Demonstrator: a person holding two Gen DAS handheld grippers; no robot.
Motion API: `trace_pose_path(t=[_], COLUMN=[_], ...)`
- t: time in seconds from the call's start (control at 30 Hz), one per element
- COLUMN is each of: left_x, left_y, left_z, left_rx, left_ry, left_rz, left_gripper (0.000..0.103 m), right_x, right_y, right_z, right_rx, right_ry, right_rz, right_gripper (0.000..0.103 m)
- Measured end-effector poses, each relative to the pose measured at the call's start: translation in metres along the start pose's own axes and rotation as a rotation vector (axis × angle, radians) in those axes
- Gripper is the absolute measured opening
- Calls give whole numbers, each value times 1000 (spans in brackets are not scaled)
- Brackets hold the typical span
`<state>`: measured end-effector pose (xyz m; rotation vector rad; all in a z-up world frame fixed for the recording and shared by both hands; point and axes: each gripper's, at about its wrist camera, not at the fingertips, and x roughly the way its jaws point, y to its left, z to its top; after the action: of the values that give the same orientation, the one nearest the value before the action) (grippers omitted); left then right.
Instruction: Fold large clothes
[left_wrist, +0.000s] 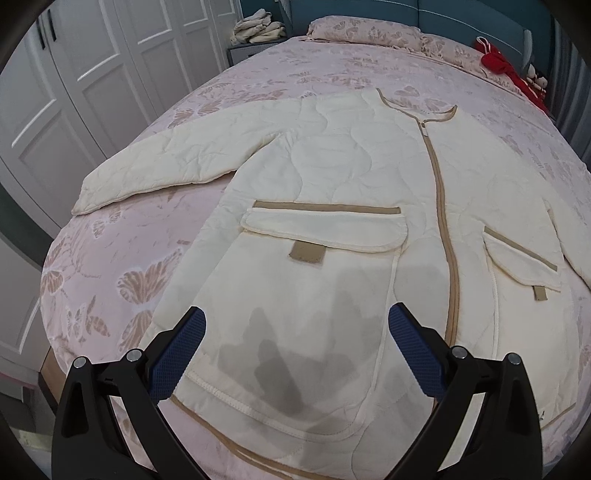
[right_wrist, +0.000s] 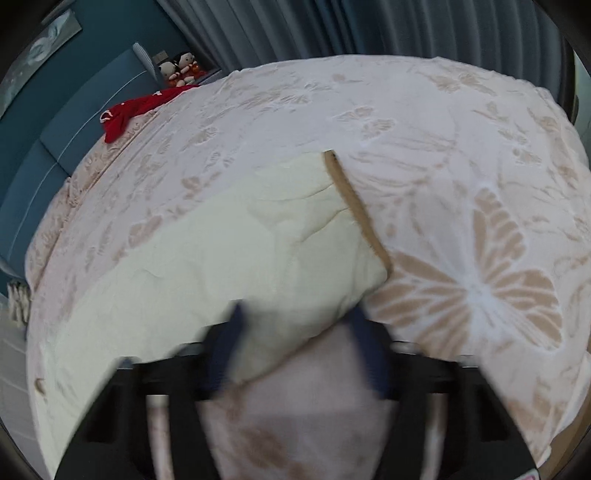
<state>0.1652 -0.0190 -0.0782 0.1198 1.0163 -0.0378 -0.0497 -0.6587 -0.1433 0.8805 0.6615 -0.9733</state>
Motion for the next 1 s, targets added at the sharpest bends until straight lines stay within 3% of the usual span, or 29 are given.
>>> trace_pose_path(t=[0.07, 0.17, 0.33, 0.43, 0.6, 0.8, 1.0], left_x=[2, 3, 5, 4, 3, 10, 24], left_y=[1, 4, 21, 34, 65, 102, 121], left_z=[1, 4, 10, 14, 24, 33, 40], left_rx=[0, 6, -34, -64, -126, -198, -244], left_ry=[-5, -23, -37, -47, -70, -84, -82], left_rz=[-2, 13, -1, -6, -11, -11, -31], left_gripper=[97, 97, 97, 97, 97, 97, 97], right_x=[-6, -35, -105, -148, -170, -147, -106], right_y=[13, 62, 193, 289, 395, 462, 479], right_z=[6, 13, -11, -65, -169, -296, -389], right_rx=[16, -70, -366, -589, -823, -1005, -1122], right_ry=[-11, -73, -141, -120, 3, 192, 314], right_rz=[47, 138, 369, 557, 759, 812, 745], right_gripper=[13, 11, 11, 11, 10, 10, 11])
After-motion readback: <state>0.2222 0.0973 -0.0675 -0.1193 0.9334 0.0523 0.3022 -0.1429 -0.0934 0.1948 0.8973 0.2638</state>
